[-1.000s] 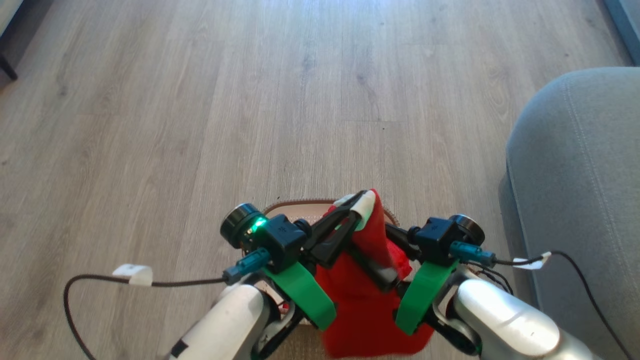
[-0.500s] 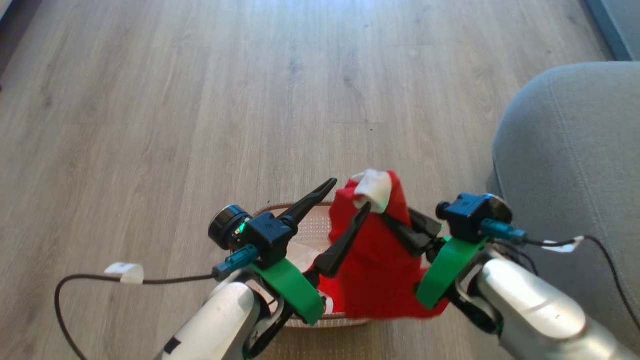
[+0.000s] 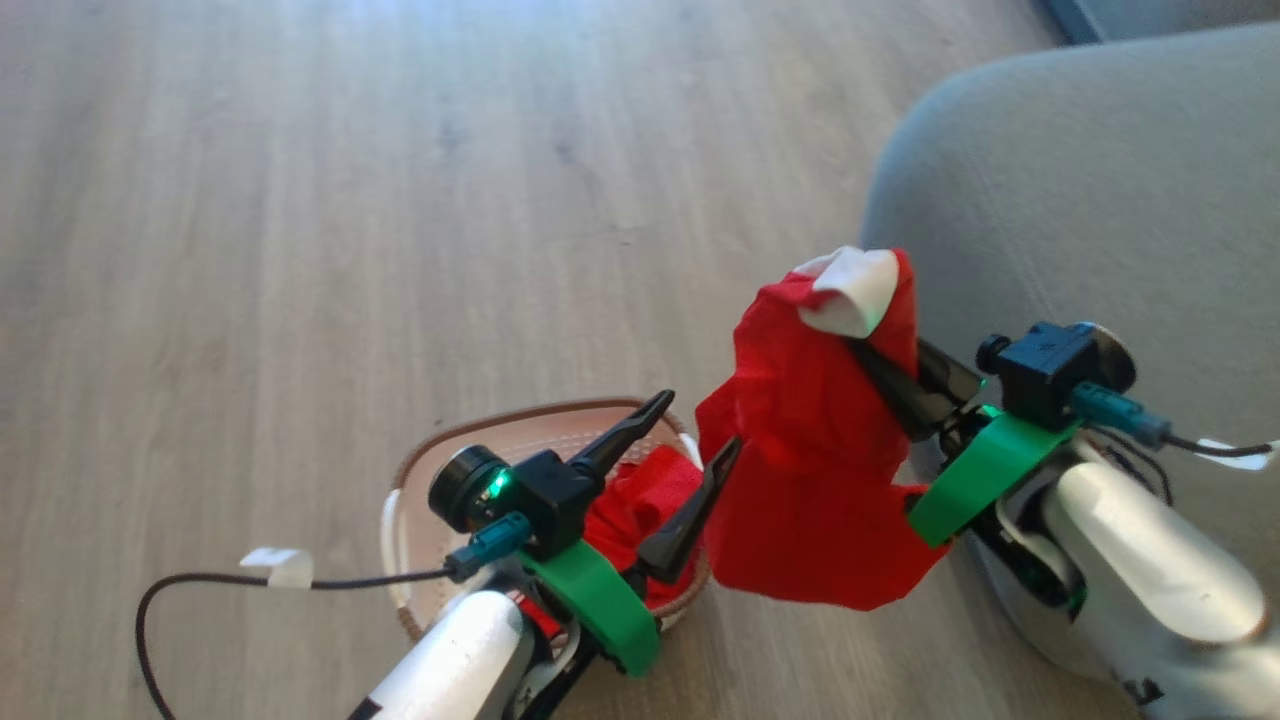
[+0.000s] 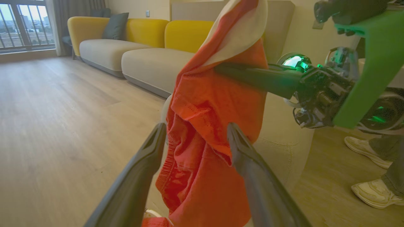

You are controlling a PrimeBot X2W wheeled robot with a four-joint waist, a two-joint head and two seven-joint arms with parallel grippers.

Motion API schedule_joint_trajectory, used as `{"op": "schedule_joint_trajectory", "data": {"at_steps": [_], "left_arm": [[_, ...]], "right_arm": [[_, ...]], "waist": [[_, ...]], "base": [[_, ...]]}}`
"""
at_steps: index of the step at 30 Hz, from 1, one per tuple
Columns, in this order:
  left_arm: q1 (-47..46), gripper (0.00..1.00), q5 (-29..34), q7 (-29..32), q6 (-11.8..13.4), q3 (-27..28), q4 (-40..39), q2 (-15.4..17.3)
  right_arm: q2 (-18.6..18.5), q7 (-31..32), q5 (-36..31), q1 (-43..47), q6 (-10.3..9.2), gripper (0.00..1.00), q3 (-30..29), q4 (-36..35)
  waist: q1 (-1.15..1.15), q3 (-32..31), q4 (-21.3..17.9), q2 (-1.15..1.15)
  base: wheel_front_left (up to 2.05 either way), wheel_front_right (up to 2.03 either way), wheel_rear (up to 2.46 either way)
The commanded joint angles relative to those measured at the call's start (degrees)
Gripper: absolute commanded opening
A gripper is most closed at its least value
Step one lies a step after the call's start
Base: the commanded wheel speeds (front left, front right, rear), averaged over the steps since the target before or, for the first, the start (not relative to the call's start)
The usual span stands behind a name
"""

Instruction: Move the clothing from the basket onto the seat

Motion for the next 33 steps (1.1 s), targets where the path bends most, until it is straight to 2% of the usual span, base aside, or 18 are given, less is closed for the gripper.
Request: {"op": "schedule_joint_trajectory", "data": {"at_steps": [1, 9, 16, 25, 28, 33], "left_arm": [[-1.5, 1.00, 0.8, -0.7, -0.1, 2.5, -1.8, -0.4], [-1.3, 1.00, 1.5, -0.8, -0.7, 2.4, -1.7, -1.7], [-2.4, 1.00, 2.6, -0.8, -1.0, 2.5, -1.2, -2.1], [-5.0, 1.00, 3.8, -0.8, -1.1, 2.7, -0.2, -1.7], [-6.5, 1.00, 4.3, -0.8, -1.1, 2.9, -0.2, -1.2], [-10.4, 1.00, 5.5, -0.8, -1.2, 3.7, -0.6, -0.4]], "right_arm": [[-1.1, -0.4, -0.5, -1.2, -0.01, 0.00, -1.1, -2.0], [-2.7, -0.4, -1.2, 0.0, -0.01, 0.00, -5.4, -2.5], [-3.1, -0.4, -1.8, 0.9, -0.01, 0.00, -9.2, -2.9], [-2.1, -0.4, -1.6, -3.5, -0.01, 0.00, -15.0, -2.4], [-1.6, -0.4, -1.1, -7.6, -0.01, 0.00, -17.7, -0.8], [-1.6, -0.4, 0.2, -18.6, -0.01, 0.00, -22.6, 5.7]], "waist": [[0.00, 1.0, -3.9, 0.00], [0.00, 2.5, -9.2, 0.00], [0.00, 5.7, -11.4, 0.00], [0.00, 12.4, -9.5, 0.00], [0.00, 16.3, -8.3, 0.00], [0.00, 24.9, -5.9, 0.00]], "base": [[0.00, 0.00, 0.00], [0.00, 0.00, 0.00], [0.00, 0.00, 0.00], [0.00, 0.00, 0.00], [0.00, 0.00, 0.00], [0.00, 0.00, 0.00]]}}
